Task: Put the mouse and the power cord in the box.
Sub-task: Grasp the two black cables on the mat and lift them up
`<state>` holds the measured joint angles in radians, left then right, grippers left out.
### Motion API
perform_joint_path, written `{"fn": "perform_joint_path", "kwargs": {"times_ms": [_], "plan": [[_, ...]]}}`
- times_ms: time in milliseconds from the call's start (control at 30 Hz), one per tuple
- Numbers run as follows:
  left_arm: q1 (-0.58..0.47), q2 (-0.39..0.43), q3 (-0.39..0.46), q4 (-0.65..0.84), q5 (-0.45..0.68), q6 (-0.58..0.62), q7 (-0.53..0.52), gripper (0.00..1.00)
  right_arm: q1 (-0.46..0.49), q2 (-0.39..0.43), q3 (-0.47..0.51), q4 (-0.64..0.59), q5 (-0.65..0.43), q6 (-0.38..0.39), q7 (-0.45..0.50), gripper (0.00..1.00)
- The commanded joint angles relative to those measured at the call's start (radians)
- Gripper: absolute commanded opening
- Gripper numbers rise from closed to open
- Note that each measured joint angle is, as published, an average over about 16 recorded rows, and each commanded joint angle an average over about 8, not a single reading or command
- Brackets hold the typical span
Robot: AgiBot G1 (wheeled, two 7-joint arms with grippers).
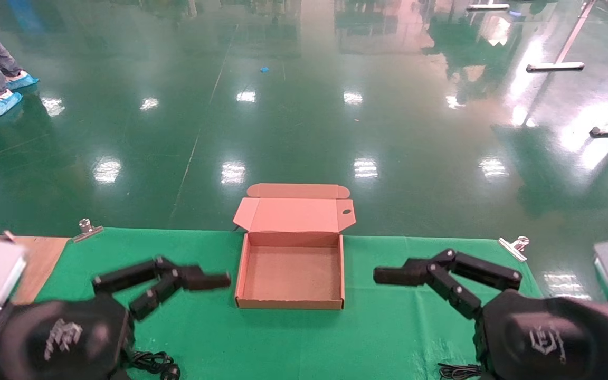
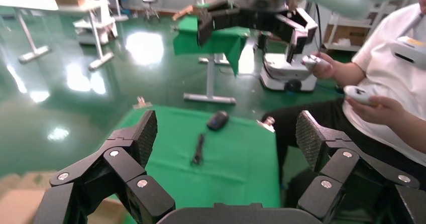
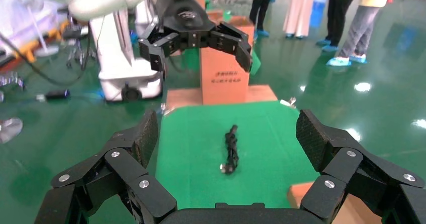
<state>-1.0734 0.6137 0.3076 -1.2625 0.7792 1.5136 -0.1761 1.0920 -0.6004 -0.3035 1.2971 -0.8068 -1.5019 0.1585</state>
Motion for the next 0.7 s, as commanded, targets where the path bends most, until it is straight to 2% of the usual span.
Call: {"fn": "perform_joint_path", "kwargs": {"times_ms": [33,300,700], "plan": [[0.007,-0.003,0.007,-0.001,0.012,0.006,-0.002,1.00,0.000,0.002,-0.006,0.002,-0.015,-0.004,-0.007,1.00],[-0.050,0.031,0.082,0.095,0.157,0.042,0.054,1.00,0.106,0.021,-0.085,0.038,-0.270,-0.030,-0.066,1.00],[-0.190,0.104,0.264,0.304,0.512,0.035,0.168,1.00,0.260,-0.063,-0.290,-0.009,-0.704,-0.040,-0.122,1.00]]}}
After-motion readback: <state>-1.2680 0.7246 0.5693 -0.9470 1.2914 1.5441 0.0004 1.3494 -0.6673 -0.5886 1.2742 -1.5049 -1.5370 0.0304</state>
